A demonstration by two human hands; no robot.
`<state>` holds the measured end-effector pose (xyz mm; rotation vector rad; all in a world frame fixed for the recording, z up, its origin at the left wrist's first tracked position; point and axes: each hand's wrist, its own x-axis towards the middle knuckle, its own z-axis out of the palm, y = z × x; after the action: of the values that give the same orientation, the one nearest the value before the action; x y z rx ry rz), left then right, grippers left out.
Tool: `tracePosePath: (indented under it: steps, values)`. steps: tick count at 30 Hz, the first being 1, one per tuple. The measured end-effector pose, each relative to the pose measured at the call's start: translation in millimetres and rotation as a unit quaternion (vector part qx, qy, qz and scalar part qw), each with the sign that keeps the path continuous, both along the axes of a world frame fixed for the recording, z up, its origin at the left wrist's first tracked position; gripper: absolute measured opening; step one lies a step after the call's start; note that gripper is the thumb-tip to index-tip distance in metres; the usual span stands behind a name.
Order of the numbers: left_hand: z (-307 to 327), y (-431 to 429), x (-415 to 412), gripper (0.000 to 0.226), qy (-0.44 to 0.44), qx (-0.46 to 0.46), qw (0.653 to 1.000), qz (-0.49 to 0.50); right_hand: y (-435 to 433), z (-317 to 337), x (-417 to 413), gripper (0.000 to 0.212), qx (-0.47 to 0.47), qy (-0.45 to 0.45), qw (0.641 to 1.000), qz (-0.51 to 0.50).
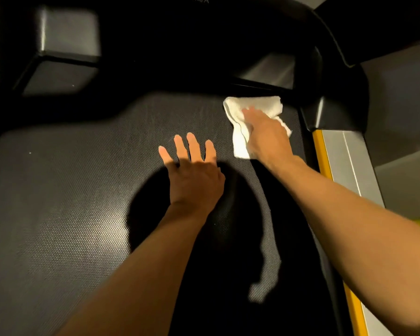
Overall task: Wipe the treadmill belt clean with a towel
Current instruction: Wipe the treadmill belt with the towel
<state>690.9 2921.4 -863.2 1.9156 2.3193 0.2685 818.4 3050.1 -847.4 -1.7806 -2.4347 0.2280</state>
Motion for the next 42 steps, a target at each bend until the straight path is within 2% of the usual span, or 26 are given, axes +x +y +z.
tracePosePath:
  steps: [3, 7, 11, 15, 18, 20, 27, 30, 32, 33, 36, 37, 39, 42]
  values:
    - [-6.8, 1.6, -1.8, 0.059, 0.014, 0.013, 1.000, -0.005, 0.9, -9.9, 19.3, 0.051, 0.013, 0.021, 0.999, 0.040]
    - [-9.2, 2.7, -4.0, 0.058, 0.017, 0.034, 0.999, -0.003, 27.1, -4.6, 15.2, 0.058, 0.000, -0.004, 1.000, -0.005]
    - [-6.1, 0.3, -3.8, 0.059, 0.009, 0.023, 1.000, -0.003, 4.2, -5.5, 8.5, 0.065, -0.019, 0.009, 0.999, -0.029]
    - [-14.8, 2.7, -7.5, 0.056, 0.017, 0.047, 0.999, -0.004, -16.4, -4.5, 32.1, 0.059, 0.005, -0.009, 0.999, 0.030]
    - [-13.5, 2.7, -7.6, 0.058, 0.016, 0.052, 0.998, -0.009, 8.4, 7.5, 39.9, 0.055, -0.028, -0.015, 0.998, -0.058]
    - [-10.4, 2.8, -6.1, 0.062, 0.008, 0.031, 0.999, -0.012, 6.8, 8.5, 35.8, 0.059, -0.027, -0.016, 0.997, -0.076]
    - [-8.6, 4.4, -7.3, 0.061, 0.029, 0.029, 0.999, -0.010, -45.1, -18.8, 38.9, 0.054, 0.030, 0.011, 0.997, 0.073]
    - [-8.5, 3.3, -5.7, 0.061, 0.000, 0.015, 1.000, -0.014, -36.3, -17.3, 30.7, 0.044, 0.033, -0.001, 0.998, 0.055]
    - [-9.8, 0.4, -9.9, 0.063, -0.026, 0.034, 0.999, -0.010, -44.7, -16.4, 16.4, 0.050, 0.035, -0.009, 0.998, 0.050]
    - [-11.5, 1.2, -14.1, 0.064, -0.052, 0.051, 0.997, -0.004, -54.9, -15.5, 6.7, 0.054, 0.019, -0.010, 0.998, 0.067]
    - [-13.4, 4.8, -32.7, 0.060, -0.204, 0.077, 0.975, 0.039, -88.6, -14.4, -24.5, 0.054, -0.019, 0.015, 0.990, 0.142]
    - [-14.7, 3.7, -37.9, 0.057, -0.223, 0.092, 0.969, 0.044, -91.6, -10.2, -36.0, 0.053, -0.018, 0.035, 0.987, 0.153]
    - [-14.5, -2.0, -44.2, 0.055, -0.209, 0.120, 0.970, 0.027, -79.1, -7.7, -57.8, 0.053, -0.007, 0.036, 0.988, 0.148]
    - [-11.6, -7.7, -52.1, 0.056, -0.204, 0.067, 0.976, 0.032, -62.7, -14.5, -74.7, 0.051, -0.002, 0.018, 0.993, 0.112]
